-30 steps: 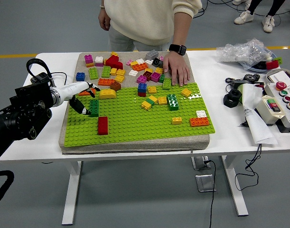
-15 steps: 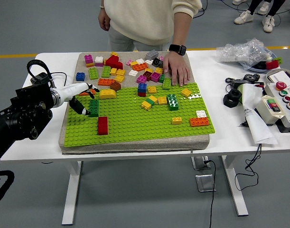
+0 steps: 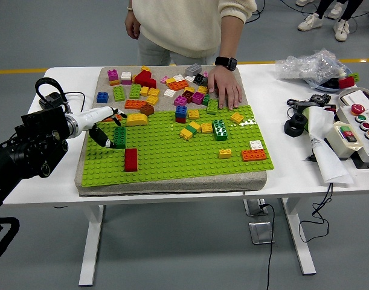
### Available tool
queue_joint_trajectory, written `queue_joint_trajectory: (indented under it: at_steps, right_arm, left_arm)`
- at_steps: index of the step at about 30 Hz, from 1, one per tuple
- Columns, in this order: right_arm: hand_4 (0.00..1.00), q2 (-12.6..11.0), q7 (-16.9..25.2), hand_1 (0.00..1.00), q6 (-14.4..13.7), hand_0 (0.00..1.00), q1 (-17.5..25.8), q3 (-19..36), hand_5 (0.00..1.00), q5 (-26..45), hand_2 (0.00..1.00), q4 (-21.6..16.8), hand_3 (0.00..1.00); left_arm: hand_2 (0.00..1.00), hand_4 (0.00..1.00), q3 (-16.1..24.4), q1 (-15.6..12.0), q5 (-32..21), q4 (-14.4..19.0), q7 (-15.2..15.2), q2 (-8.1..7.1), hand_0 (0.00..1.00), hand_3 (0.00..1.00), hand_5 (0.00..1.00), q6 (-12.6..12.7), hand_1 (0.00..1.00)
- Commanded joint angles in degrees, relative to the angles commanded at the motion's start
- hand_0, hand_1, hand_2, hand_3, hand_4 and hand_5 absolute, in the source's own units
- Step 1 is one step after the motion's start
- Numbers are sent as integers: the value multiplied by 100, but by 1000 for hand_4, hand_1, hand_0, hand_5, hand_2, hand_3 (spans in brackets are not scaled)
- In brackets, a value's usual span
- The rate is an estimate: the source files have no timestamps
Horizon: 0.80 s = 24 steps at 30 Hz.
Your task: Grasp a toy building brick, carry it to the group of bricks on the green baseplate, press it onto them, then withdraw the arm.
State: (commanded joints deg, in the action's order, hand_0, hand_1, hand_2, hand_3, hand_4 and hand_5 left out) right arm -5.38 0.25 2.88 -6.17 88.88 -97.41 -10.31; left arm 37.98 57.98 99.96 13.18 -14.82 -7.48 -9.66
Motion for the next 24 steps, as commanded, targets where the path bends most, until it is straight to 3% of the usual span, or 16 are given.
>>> queue_joint_trajectory:
  at_steps: [24]
  right_arm:
    - [998,-6,0,705,13,776,-6,-15,774,-24,749,0,767]
  left_arm:
    - [831,899,-360,-7,-421,-187,-24,66,976,935,15,190,937]
